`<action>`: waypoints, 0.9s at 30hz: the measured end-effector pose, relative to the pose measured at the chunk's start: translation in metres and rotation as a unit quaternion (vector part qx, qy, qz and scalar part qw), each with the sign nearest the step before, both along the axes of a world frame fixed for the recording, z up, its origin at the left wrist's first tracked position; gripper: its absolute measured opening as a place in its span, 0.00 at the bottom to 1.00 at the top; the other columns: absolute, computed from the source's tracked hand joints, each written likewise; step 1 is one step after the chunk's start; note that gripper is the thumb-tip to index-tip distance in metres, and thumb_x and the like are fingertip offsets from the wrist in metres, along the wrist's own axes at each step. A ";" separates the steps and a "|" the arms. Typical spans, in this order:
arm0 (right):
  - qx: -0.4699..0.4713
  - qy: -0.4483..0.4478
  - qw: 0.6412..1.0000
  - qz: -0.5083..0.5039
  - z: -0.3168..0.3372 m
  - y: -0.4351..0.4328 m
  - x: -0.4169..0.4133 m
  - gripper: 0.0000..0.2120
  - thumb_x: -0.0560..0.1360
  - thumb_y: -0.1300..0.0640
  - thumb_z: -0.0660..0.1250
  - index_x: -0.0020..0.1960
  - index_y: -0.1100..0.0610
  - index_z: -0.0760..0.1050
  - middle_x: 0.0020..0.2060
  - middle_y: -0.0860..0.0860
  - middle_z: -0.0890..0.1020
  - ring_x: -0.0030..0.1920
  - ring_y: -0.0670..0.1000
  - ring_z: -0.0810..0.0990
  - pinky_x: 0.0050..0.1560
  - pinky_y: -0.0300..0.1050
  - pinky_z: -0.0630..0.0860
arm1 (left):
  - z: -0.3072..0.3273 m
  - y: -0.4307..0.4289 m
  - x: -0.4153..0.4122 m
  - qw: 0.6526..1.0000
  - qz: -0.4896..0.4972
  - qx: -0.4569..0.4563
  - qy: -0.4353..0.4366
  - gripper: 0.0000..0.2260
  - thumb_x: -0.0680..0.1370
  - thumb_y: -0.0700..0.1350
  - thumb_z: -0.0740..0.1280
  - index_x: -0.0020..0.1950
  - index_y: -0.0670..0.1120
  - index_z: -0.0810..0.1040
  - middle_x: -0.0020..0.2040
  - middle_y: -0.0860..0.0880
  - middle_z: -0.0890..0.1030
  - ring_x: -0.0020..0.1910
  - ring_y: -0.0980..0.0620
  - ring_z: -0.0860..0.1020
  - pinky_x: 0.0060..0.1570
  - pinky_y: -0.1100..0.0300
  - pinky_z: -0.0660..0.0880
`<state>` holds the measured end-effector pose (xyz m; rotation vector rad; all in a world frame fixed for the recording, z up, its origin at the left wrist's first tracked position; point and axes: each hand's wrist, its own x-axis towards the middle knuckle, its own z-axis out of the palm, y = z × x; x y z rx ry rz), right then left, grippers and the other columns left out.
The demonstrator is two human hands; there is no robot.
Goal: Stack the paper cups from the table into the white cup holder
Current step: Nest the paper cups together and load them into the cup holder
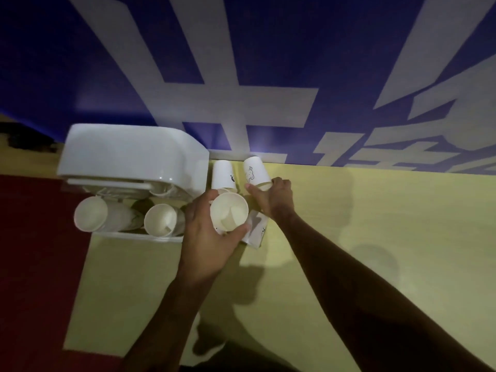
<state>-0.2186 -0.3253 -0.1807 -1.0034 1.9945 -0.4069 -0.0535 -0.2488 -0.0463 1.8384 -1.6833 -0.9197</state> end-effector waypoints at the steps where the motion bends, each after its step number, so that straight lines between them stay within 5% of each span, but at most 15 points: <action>1: -0.007 0.006 1.000 -0.005 -0.001 0.000 0.001 0.42 0.72 0.33 0.72 0.71 0.62 0.67 0.64 0.58 0.72 0.64 0.60 0.74 0.66 0.53 0.72 | 0.000 0.001 0.002 1.000 0.002 0.005 0.001 0.32 0.67 0.57 0.81 0.67 0.56 0.71 0.63 0.55 0.75 0.62 0.51 0.74 0.62 0.50 0.76; 6: -0.122 -0.056 0.987 -0.083 0.020 0.014 -0.006 0.35 0.68 0.47 0.80 0.67 0.59 0.69 0.59 0.55 0.77 0.57 0.58 0.80 0.46 0.44 0.78 | 0.003 0.004 0.014 1.000 0.008 -0.006 0.018 0.33 0.67 0.55 0.82 0.68 0.55 0.71 0.63 0.57 0.75 0.63 0.51 0.74 0.63 0.47 0.75; 15: -0.281 -0.020 0.959 -0.027 0.108 0.086 -0.001 0.38 0.66 0.42 0.82 0.70 0.48 0.69 0.62 0.40 0.74 0.57 0.40 0.74 0.51 0.35 0.76 | 0.015 0.017 0.048 0.999 -0.029 -0.036 0.021 0.35 0.64 0.57 0.83 0.67 0.52 0.73 0.61 0.56 0.76 0.58 0.57 0.73 0.54 0.61 0.75; 19: -0.290 -0.031 0.956 -0.030 0.128 0.109 0.039 0.36 0.66 0.41 0.81 0.69 0.46 0.71 0.61 0.38 0.75 0.57 0.41 0.75 0.49 0.37 0.75 | 0.019 0.021 0.087 0.998 -0.031 -0.037 0.037 0.33 0.64 0.53 0.84 0.66 0.54 0.74 0.62 0.57 0.76 0.59 0.60 0.73 0.50 0.76 0.68; 27: -0.294 -0.053 0.952 -0.059 0.144 0.124 0.133 0.34 0.66 0.40 0.81 0.68 0.44 0.73 0.59 0.33 0.76 0.57 0.46 0.77 0.48 0.36 0.75 | 0.021 0.011 0.170 0.994 -0.018 -0.066 0.088 0.31 0.67 0.50 0.83 0.67 0.52 0.74 0.62 0.56 0.76 0.60 0.65 0.73 0.54 0.74 0.69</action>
